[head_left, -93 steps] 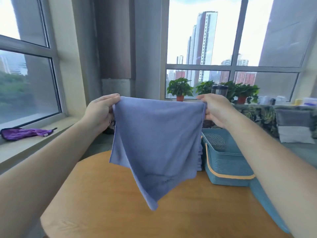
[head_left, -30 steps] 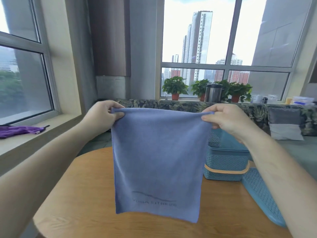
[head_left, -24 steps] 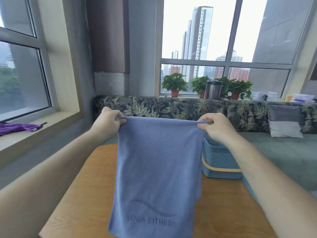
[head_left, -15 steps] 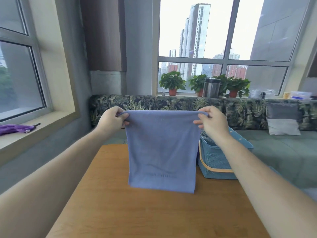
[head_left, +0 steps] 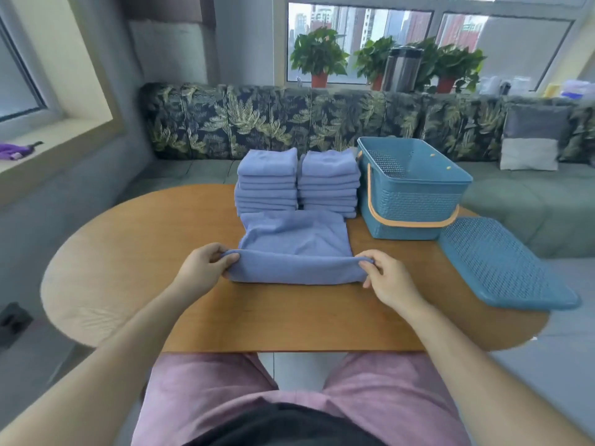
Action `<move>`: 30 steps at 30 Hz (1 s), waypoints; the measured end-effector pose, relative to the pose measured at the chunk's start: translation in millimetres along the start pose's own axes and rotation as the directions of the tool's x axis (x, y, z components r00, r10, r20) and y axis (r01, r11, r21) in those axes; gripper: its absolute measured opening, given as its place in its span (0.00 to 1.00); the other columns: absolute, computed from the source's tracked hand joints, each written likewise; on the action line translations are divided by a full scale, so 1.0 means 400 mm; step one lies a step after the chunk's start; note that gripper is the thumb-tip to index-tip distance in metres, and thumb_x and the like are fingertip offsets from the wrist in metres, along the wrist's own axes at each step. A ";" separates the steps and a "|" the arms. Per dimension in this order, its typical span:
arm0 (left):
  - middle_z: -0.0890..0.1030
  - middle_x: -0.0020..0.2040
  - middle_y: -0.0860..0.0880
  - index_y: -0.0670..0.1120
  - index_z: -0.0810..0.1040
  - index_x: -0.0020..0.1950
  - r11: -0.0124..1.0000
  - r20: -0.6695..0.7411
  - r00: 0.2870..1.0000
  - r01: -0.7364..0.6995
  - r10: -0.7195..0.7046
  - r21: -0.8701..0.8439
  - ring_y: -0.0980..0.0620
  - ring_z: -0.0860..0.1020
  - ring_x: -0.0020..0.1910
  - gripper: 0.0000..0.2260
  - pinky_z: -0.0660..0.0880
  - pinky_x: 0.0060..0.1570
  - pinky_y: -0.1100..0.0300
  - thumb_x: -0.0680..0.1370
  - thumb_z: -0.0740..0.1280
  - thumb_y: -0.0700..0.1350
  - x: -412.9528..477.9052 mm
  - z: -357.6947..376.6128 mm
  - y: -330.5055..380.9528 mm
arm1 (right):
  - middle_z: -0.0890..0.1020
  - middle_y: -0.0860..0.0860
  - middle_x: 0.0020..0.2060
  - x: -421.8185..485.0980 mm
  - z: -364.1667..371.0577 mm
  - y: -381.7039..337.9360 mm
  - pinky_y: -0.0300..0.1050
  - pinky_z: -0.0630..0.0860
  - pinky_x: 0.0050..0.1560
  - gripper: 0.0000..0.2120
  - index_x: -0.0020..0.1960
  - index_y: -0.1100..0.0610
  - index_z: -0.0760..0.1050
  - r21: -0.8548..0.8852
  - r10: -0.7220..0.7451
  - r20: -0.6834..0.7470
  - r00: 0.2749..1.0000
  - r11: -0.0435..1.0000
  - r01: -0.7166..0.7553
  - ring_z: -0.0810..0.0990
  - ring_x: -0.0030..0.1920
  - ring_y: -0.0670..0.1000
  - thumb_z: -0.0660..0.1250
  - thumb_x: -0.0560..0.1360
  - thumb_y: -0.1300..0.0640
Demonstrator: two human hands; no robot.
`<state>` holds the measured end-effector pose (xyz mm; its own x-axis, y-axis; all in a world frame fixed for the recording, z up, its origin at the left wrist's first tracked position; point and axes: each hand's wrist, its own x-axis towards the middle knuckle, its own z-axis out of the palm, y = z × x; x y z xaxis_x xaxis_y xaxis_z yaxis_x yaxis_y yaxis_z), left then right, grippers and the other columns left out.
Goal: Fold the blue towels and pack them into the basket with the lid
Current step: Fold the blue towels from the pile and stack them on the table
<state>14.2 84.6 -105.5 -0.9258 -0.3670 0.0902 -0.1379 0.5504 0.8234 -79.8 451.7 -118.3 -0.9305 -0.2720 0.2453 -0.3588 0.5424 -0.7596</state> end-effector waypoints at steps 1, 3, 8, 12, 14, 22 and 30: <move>0.84 0.36 0.49 0.47 0.81 0.46 1.000 -0.004 1.000 0.024 -0.024 -0.009 0.60 0.77 0.29 0.06 0.72 0.35 0.64 0.79 0.70 0.48 -0.010 0.023 -0.026 | 0.80 0.51 0.26 -0.018 0.021 0.019 0.37 0.72 0.36 0.09 0.51 0.48 0.79 0.010 0.014 0.000 1.000 1.000 -0.014 0.79 0.29 0.45 0.63 0.82 0.60; 0.83 0.36 0.49 0.48 0.81 0.45 0.999 -0.032 0.999 0.043 -0.043 -0.004 0.61 0.76 0.31 0.08 0.71 0.37 0.62 0.79 0.70 0.51 -0.029 0.055 -0.065 | 0.80 0.45 0.27 -0.041 0.050 0.047 0.37 0.72 0.36 0.09 0.51 0.48 0.79 0.028 0.023 -0.019 1.000 0.999 -0.023 0.78 0.28 0.44 0.63 0.83 0.60; 0.82 0.35 0.58 0.45 0.81 0.45 0.999 -0.084 0.996 0.009 -0.012 -0.040 0.68 0.76 0.33 0.10 0.68 0.35 0.74 0.79 0.70 0.51 -0.049 0.070 -0.076 | 0.81 0.38 0.36 -0.047 0.057 0.079 0.37 0.74 0.42 0.06 0.49 0.52 0.81 0.074 0.005 -0.024 1.000 0.997 -0.003 0.79 0.37 0.40 0.66 0.80 0.59; 0.80 0.30 0.51 0.40 0.80 0.34 0.978 -0.059 0.996 0.053 -0.066 -0.202 0.58 0.74 0.30 0.23 0.71 0.38 0.64 0.79 0.68 0.58 -0.064 0.064 -0.076 | 0.83 0.49 0.38 -0.057 0.057 0.077 0.47 0.76 0.46 0.14 0.31 0.57 0.80 0.132 -0.025 0.023 0.999 0.991 0.021 0.82 0.42 0.47 0.63 0.74 0.57; 0.82 0.29 0.46 0.40 0.80 0.32 0.979 -0.025 0.998 0.053 -0.059 -0.194 0.54 0.77 0.30 0.25 0.75 0.40 0.57 0.80 0.67 0.57 -0.075 0.071 -0.075 | 0.82 0.48 0.36 -0.057 0.063 0.071 0.48 0.77 0.45 0.18 0.24 0.53 0.74 0.066 -0.026 0.027 0.999 0.998 0.024 0.81 0.41 0.49 0.61 0.72 0.52; 0.71 0.75 0.51 0.56 0.74 0.72 0.753 0.189 0.951 -0.309 0.244 0.581 0.47 0.67 0.75 0.26 0.64 0.71 0.48 0.78 0.56 0.66 0.009 0.207 -0.011 | 0.63 0.48 0.79 0.045 0.193 -0.046 0.51 0.54 0.77 0.27 0.78 0.47 0.64 -0.564 -0.066 0.227 0.972 0.804 0.187 0.57 0.80 0.52 0.53 0.80 0.42; 0.46 0.82 0.56 0.62 0.51 0.81 0.734 0.357 0.934 -0.234 -0.012 0.638 0.49 0.43 0.81 0.40 0.42 0.79 0.47 0.72 0.45 0.77 -0.088 0.200 -0.029 | 0.39 0.47 0.81 -0.051 0.202 -0.027 0.52 0.37 0.79 0.32 0.82 0.42 0.41 -0.650 0.158 0.436 0.886 0.736 0.189 0.36 0.81 0.51 0.44 0.82 0.35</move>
<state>20.4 151.2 -163.0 -0.9887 -0.0818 -0.1255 -0.1087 0.9682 0.2254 -51.1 387.0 -164.0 -0.8490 -0.5019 -0.1653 -0.4876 0.8646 -0.1213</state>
